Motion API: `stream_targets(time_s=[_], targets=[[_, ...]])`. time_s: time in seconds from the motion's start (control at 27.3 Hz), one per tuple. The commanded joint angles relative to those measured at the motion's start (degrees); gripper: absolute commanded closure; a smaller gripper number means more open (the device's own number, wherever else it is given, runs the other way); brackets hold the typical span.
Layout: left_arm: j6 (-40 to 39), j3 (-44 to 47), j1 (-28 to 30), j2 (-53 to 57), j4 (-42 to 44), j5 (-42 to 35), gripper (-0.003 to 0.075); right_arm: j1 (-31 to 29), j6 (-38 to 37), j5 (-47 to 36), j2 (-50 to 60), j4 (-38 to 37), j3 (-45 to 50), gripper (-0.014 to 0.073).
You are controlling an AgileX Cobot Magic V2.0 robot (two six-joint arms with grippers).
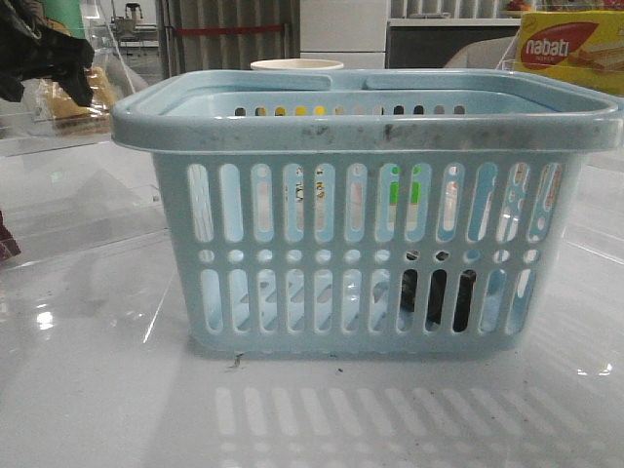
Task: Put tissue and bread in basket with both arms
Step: 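Grasp the squirrel-printed bread bag on the shelf with the left gripper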
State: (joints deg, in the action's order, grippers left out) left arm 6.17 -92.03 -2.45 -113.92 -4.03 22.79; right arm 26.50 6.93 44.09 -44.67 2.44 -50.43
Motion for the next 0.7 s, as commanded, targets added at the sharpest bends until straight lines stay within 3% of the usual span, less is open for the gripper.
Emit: stream_targets(time_s=[0.0, 0.11, 0.37, 0.66], targets=[[-0.4, -3.9, -0.4, 1.4, -0.4, -5.1, 0.014, 0.0, 0.5, -3.7, 0.2, -0.6, -1.5, 0.0073], [-0.4, -4.0, -0.4, 0.9, -0.4, -6.6, 0.0192, 0.0, 0.5, -3.7, 0.2, -0.6, -1.5, 0.0073], [-0.4, -4.0, -0.4, 0.9, -0.4, -6.7, 0.0478, 0.0, 0.5, -3.7, 0.2, -0.6, -1.5, 0.0073], [-0.4, -4.0, -0.4, 3.7, -0.4, -2.5, 0.0629, 0.0, 0.5, -3.7, 0.2, -0.6, -1.5, 0.0073]])
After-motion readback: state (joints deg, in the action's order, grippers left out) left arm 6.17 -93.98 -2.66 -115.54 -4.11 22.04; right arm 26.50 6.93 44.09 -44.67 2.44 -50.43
